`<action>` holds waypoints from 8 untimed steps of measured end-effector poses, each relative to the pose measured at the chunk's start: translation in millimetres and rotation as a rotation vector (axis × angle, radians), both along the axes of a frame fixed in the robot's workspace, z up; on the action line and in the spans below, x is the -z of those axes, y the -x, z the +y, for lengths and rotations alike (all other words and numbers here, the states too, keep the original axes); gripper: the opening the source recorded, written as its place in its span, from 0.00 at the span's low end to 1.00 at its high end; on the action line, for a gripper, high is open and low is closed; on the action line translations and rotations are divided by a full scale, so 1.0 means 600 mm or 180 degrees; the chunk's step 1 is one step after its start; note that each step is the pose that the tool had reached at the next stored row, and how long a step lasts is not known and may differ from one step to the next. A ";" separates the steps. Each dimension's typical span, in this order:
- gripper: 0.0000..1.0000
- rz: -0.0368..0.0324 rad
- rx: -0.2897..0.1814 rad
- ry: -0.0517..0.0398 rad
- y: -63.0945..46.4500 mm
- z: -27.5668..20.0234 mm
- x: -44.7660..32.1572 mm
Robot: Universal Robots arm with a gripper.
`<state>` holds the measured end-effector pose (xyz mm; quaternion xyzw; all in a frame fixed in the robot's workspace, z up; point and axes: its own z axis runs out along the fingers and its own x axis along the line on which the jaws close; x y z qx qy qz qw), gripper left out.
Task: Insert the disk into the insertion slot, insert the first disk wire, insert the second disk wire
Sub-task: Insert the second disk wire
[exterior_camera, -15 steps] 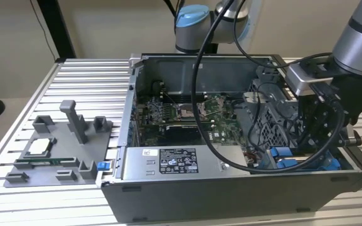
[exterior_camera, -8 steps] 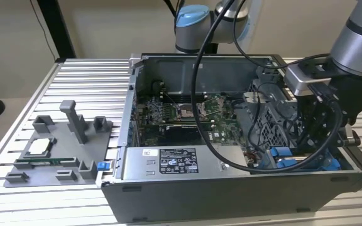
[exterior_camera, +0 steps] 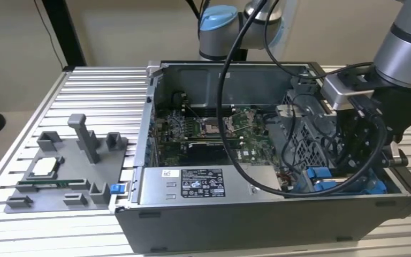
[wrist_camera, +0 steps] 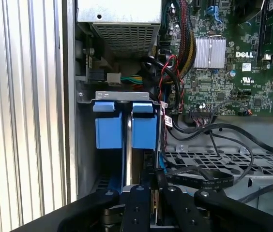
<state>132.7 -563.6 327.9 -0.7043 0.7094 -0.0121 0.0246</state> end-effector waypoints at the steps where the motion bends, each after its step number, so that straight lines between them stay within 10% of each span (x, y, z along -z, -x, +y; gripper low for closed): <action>1: 1.00 0.0000 0.0000 -0.0002 0.000 -0.0006 0.001; 8: 1.00 0.0011 0.0001 -0.0001 0.000 -0.0012 -0.035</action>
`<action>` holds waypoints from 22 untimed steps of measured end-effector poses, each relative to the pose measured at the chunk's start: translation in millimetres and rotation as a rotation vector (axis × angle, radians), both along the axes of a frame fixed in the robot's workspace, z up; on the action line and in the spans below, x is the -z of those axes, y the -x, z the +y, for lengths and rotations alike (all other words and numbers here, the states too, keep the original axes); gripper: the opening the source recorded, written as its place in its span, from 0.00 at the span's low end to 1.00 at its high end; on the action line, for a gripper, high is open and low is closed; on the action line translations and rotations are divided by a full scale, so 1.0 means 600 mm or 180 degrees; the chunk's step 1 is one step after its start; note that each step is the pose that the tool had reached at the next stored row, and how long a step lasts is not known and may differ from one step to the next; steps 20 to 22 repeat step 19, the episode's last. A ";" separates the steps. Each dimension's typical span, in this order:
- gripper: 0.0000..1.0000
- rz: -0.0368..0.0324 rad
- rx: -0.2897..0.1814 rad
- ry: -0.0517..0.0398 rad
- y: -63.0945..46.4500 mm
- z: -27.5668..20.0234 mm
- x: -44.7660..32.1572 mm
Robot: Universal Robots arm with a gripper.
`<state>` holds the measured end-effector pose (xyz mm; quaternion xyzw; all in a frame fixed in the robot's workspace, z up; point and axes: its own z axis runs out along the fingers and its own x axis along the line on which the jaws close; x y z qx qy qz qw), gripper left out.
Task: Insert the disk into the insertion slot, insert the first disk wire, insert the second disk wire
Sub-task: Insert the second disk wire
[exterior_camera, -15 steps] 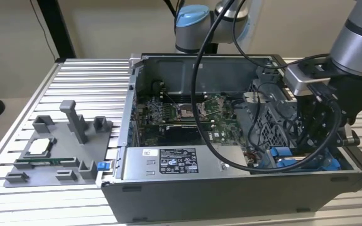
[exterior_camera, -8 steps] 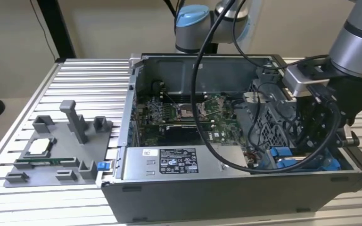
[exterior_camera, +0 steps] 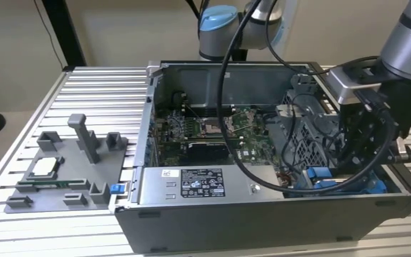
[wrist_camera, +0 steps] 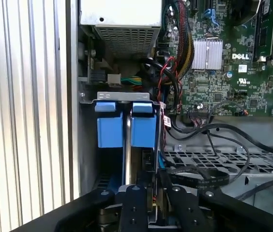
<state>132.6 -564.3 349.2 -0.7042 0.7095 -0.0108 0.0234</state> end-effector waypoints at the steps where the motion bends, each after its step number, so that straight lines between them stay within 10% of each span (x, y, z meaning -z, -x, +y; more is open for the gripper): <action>1: 1.00 0.0002 0.0000 0.0001 0.000 0.0000 -0.007; 11: 1.00 0.0030 0.0000 0.0001 0.000 0.0000 -0.062; 22: 1.00 0.0032 0.0000 0.0001 0.000 0.0000 -0.064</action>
